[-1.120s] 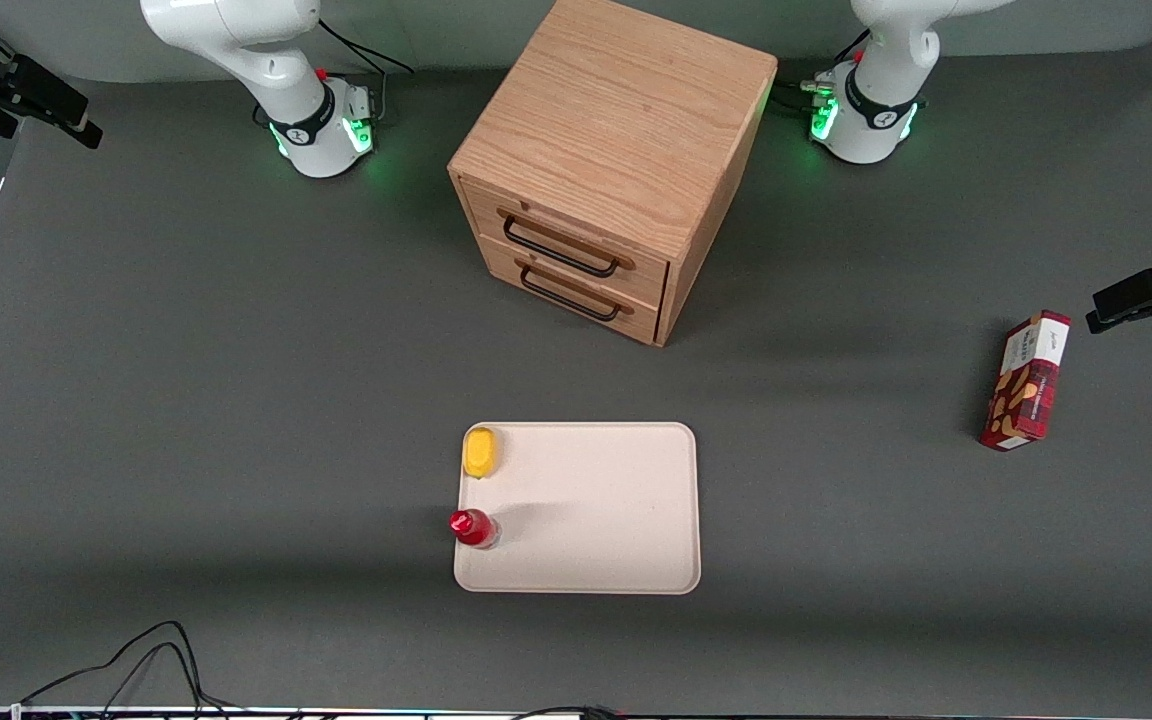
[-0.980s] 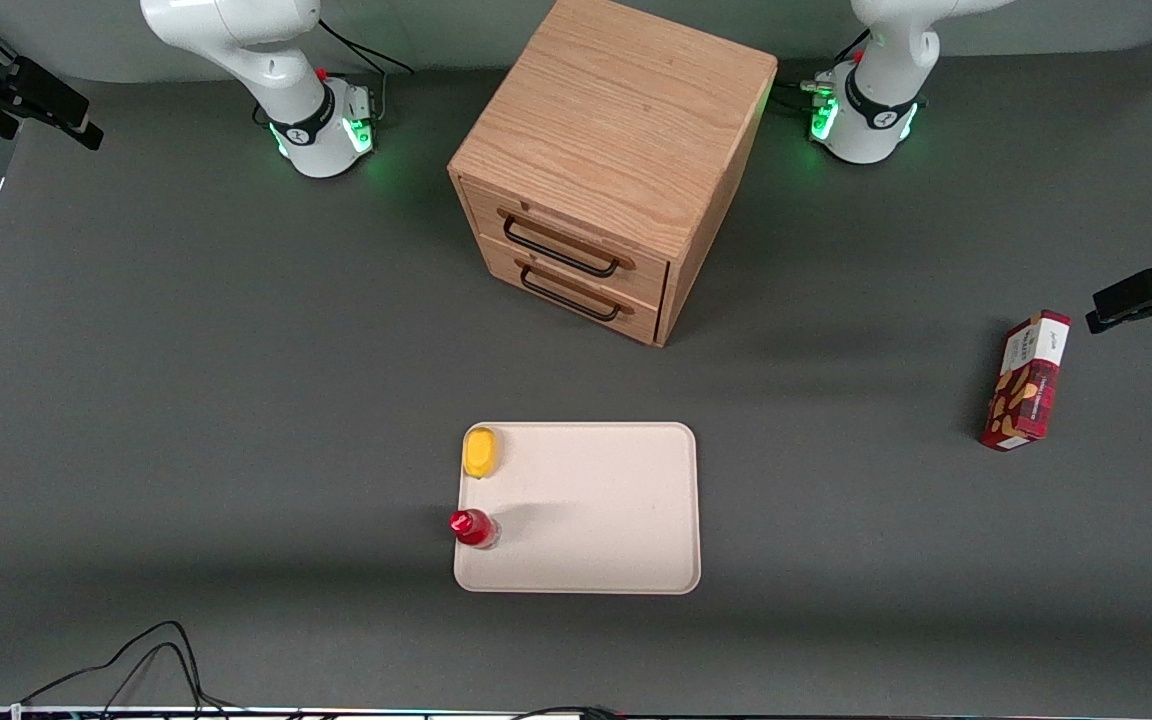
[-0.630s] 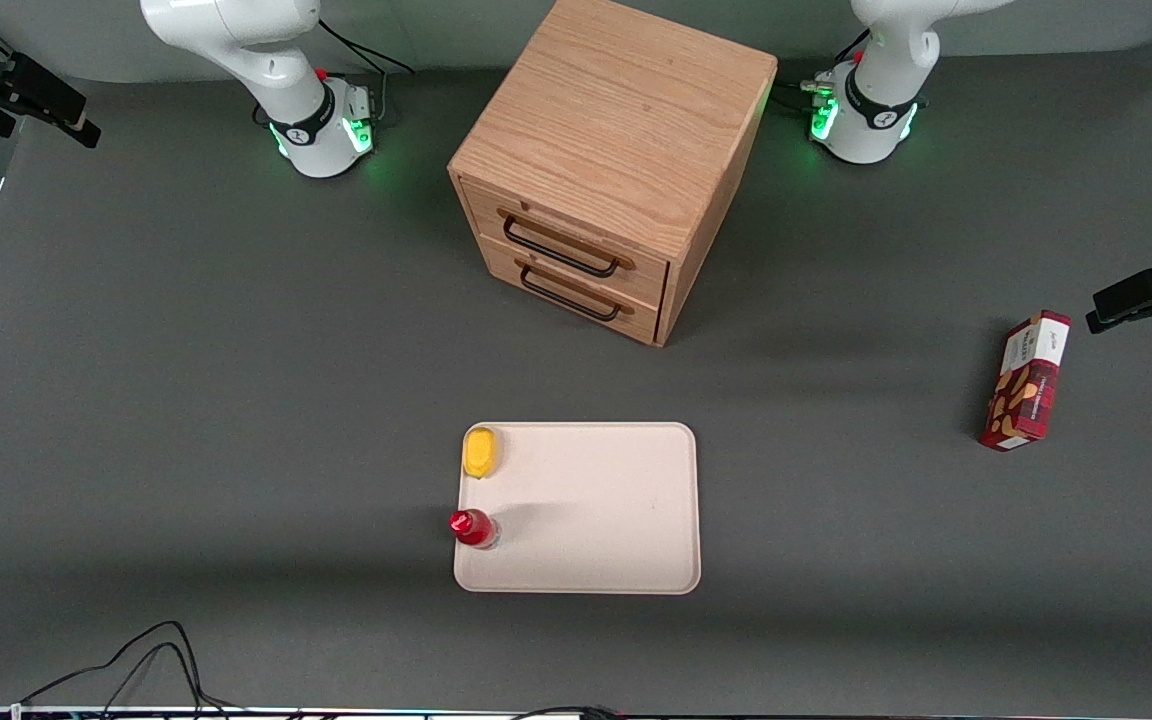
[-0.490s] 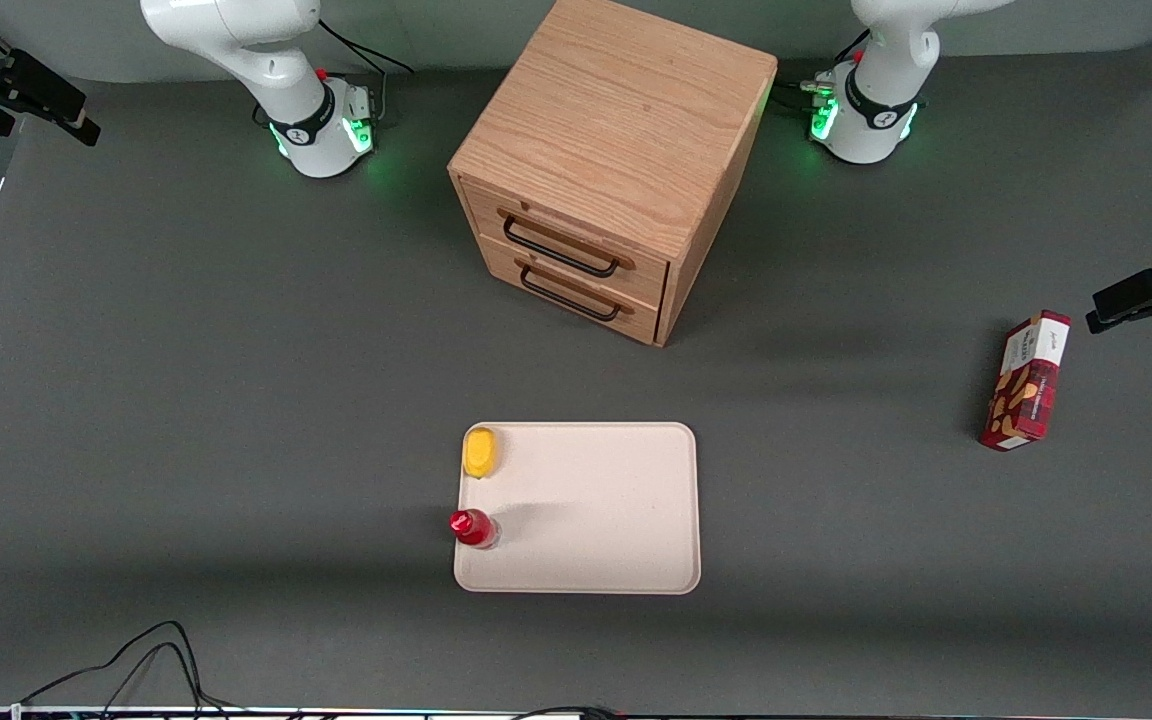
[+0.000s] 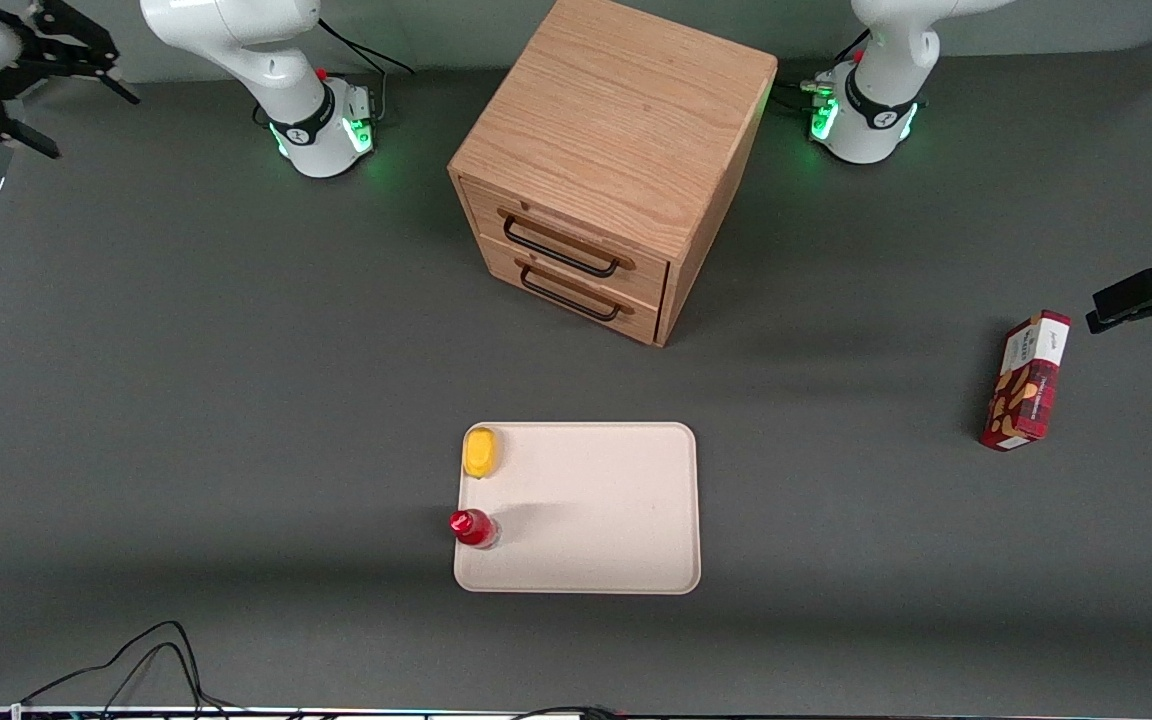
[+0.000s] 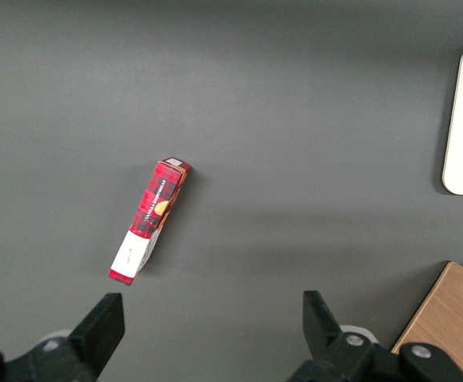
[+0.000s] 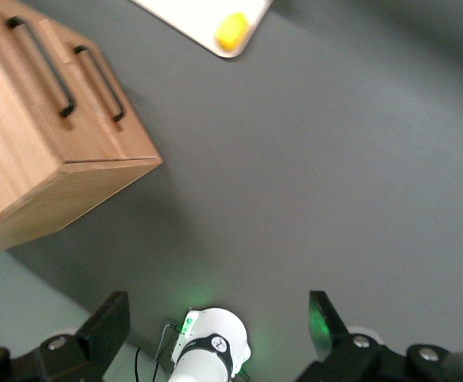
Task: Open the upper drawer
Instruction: 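Move the right gripper toward the upper drawer's black handle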
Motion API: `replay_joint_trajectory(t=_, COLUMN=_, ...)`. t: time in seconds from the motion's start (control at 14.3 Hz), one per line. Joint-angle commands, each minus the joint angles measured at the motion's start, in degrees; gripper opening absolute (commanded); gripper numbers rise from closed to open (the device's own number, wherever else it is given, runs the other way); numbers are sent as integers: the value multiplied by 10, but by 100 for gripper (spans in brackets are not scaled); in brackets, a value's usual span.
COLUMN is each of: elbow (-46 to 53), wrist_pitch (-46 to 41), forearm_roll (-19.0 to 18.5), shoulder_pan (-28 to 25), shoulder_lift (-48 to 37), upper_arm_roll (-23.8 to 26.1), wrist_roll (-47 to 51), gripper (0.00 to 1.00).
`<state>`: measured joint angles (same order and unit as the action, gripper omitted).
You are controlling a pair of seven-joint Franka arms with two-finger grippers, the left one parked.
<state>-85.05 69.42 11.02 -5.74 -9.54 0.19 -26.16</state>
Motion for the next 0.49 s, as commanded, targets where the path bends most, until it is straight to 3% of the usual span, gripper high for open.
replay_joint_trajectory(t=0.0, elbow=52, wrist_pitch=-19, forearm_roll=75, shoulder_pan=-2, shoulder_lift=73, upper_arm_roll=33, wrist_roll=-69, gripper=100)
replay_joint_trajectory(t=0.21, elbow=61, wrist_pitch=-14, forearm_roll=218, shoulder_pan=-3, shoulder_lift=158, upper_arm_roll=56, wrist_roll=-86, gripper=100)
replay_joint_trajectory(t=0.42, elbow=55, wrist_pitch=52, forearm_roll=224, shoulder_pan=-3, shoulder_lift=215, upper_arm_roll=124, wrist_roll=-85, gripper=100)
